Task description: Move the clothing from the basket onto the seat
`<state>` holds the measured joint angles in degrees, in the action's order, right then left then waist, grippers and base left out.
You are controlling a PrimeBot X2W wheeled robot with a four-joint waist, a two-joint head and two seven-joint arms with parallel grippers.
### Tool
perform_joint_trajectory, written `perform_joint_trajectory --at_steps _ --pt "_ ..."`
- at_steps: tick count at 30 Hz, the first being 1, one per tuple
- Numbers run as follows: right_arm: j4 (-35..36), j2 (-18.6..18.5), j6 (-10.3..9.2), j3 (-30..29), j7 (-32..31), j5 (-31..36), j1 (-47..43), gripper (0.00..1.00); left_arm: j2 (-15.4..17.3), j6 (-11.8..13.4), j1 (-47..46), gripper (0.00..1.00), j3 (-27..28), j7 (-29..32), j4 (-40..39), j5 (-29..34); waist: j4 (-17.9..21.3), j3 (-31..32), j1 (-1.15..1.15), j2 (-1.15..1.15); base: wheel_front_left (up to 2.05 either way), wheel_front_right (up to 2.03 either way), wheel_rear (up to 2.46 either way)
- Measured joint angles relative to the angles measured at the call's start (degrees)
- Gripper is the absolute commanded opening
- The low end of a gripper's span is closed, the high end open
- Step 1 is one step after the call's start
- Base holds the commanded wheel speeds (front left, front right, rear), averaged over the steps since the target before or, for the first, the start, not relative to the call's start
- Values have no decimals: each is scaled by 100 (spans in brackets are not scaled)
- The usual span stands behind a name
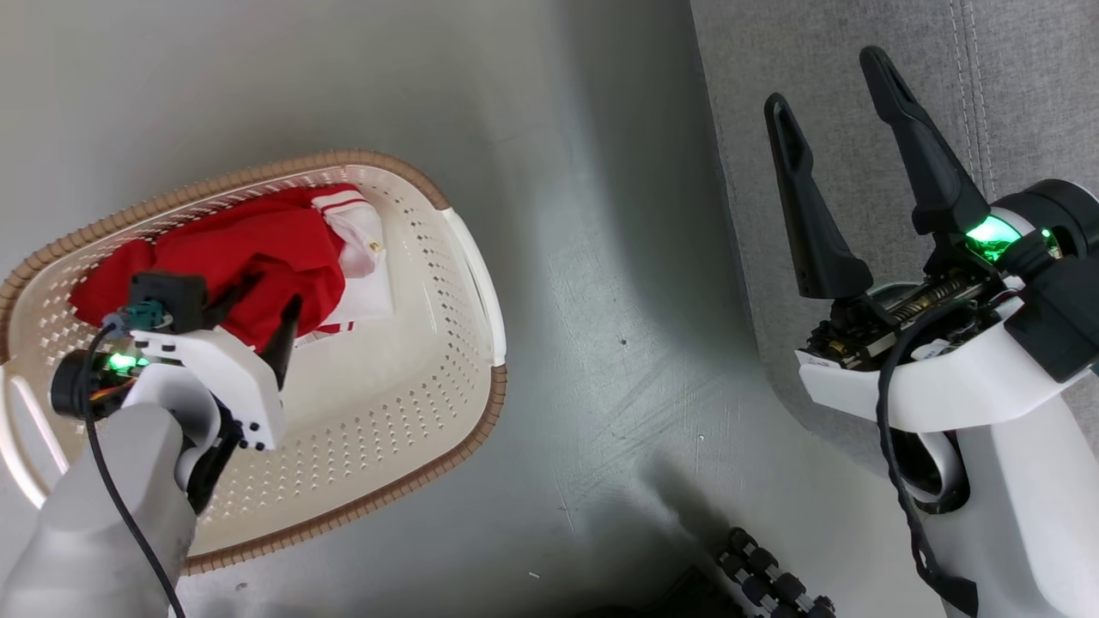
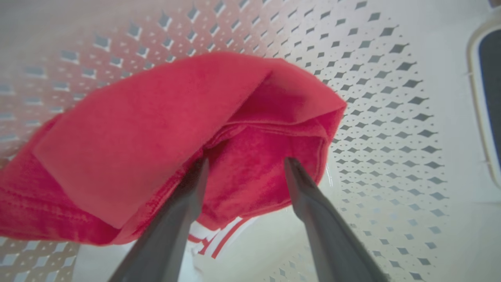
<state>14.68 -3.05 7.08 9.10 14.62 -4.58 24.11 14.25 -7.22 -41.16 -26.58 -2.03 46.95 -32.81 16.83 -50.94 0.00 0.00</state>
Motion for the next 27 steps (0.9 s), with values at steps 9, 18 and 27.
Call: perform_joint_trajectory --at_steps 9,18,27 --pt "40 9 0 29 0 -36 107 100 19 23 -233 100 9 56 350 21 147 -202 0 0 0 0 0" --pt "49 19 0 58 0 -97 109 100 60 71 -469 100 22 104 608 70 239 -351 0 0 0 0 0" --pt "85 24 0 69 0 -208 127 100 133 160 -686 100 73 137 818 112 338 -494 0 0 0 0 0"
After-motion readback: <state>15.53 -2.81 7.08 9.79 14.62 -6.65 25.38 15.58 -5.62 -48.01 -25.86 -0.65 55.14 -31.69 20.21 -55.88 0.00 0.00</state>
